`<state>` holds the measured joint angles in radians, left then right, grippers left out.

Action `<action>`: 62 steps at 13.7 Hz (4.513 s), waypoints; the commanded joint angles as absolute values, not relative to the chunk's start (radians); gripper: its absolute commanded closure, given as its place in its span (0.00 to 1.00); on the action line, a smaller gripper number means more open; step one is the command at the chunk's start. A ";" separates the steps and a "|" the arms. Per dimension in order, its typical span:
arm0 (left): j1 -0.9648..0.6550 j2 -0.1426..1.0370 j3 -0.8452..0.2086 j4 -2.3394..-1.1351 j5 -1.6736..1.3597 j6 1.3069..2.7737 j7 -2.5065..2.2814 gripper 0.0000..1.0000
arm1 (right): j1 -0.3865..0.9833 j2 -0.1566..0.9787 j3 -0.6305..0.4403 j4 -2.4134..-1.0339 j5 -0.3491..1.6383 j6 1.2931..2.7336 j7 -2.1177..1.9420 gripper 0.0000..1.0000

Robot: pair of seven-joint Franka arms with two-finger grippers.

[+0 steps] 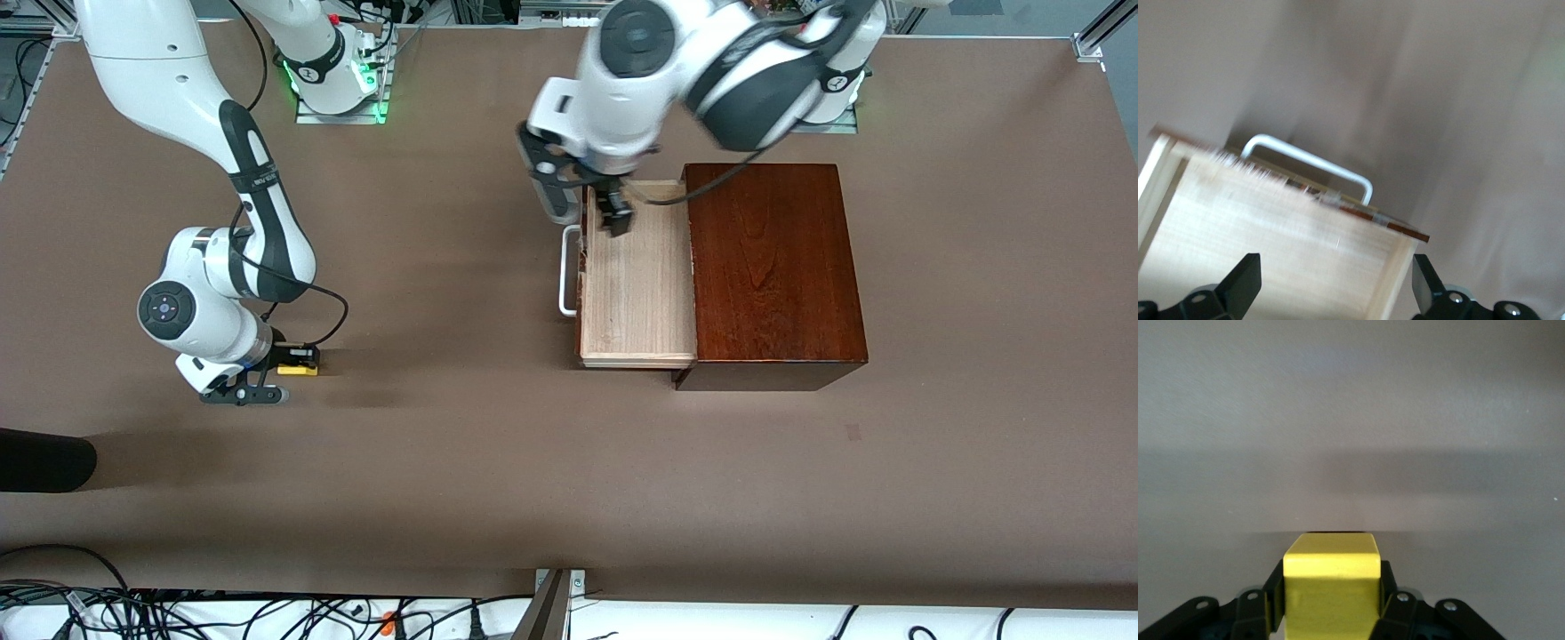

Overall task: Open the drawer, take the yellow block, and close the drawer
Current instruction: 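Carry the cube away with the right gripper while the left gripper reaches the handle, then open the right gripper to set the yellow cube on the table, then push the drawer handle into the box with the left gripper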

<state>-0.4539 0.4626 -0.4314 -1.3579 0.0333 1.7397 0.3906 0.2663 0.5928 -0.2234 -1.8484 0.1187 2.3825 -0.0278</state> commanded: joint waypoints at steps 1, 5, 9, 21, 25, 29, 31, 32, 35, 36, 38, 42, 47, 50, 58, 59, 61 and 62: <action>-0.558 0.609 -0.417 -1.204 0.136 1.720 0.585 0.00 | 0.241 0.577 -0.210 -1.871 0.123 2.405 -0.138 0.81; -0.575 0.721 -0.417 -1.207 0.224 1.821 0.832 0.00 | 0.225 0.584 -0.210 -1.871 0.126 2.413 -0.146 0.21; -0.583 0.771 -0.408 -1.213 0.239 1.844 0.838 0.00 | 0.227 0.542 -0.212 -1.853 0.126 2.347 -0.143 0.01; -0.572 0.776 -0.391 -1.244 0.328 1.769 0.741 0.00 | 0.227 0.388 -0.276 -1.233 0.072 1.393 -0.121 0.00; -0.571 0.764 -0.377 -1.244 0.339 1.695 0.683 0.00 | 0.180 0.306 -0.243 -1.290 0.064 1.414 -0.118 0.00; -0.568 0.758 -0.376 -1.244 0.388 1.634 0.661 0.00 | 0.052 0.105 -0.095 -1.578 -0.029 1.569 -0.107 0.00; -0.557 0.752 -0.370 -1.246 0.391 1.618 0.661 0.00 | 0.017 0.031 -0.083 -1.685 -0.029 1.646 -0.095 0.00; -0.549 0.747 -0.371 -1.247 0.391 1.609 0.661 0.00 | -0.001 0.017 -0.075 -1.712 -0.029 1.657 -0.097 0.00; -0.516 0.730 -0.370 -1.267 0.391 1.586 0.660 0.00 | -0.012 0.008 -0.072 -1.713 -0.017 1.655 -0.100 0.00; -0.502 0.723 -0.370 -1.279 0.391 1.586 0.657 0.00 | -0.014 0.008 -0.061 -1.716 -0.015 1.657 -0.095 0.00; -0.476 0.716 -0.370 -1.290 0.391 1.583 0.657 0.00 | -0.029 0.005 -0.061 -1.709 -0.015 1.687 -0.103 0.00; -0.423 0.686 -0.373 -1.331 0.394 1.569 0.663 0.00 | -0.034 -0.026 -0.061 -1.695 -0.012 1.623 -0.103 0.00; -0.420 0.649 -0.379 -1.394 0.394 1.577 0.673 0.00 | -0.028 -0.028 -0.054 -1.669 -0.012 1.559 -0.089 0.00; -0.417 0.623 -0.380 -1.433 0.396 1.577 0.673 0.00 | -0.028 -0.028 -0.054 -1.667 -0.012 1.560 -0.090 0.00; -0.364 0.604 -0.379 -1.468 0.396 1.569 0.672 0.00 | -0.028 -0.025 -0.055 -1.658 -0.011 1.560 -0.089 0.00; -0.365 0.606 -0.380 -1.467 0.396 1.577 0.670 0.00 | -0.028 -0.025 -0.057 -1.658 -0.011 1.559 -0.087 0.00; -0.388 0.612 -0.382 -1.442 0.384 1.591 0.626 0.00 | -0.028 -0.023 -0.058 -1.660 -0.009 1.559 -0.087 0.00; -0.417 0.612 -0.382 -1.424 0.376 1.609 0.561 0.00 | -0.028 -0.025 -0.060 -1.660 -0.009 1.559 -0.087 0.00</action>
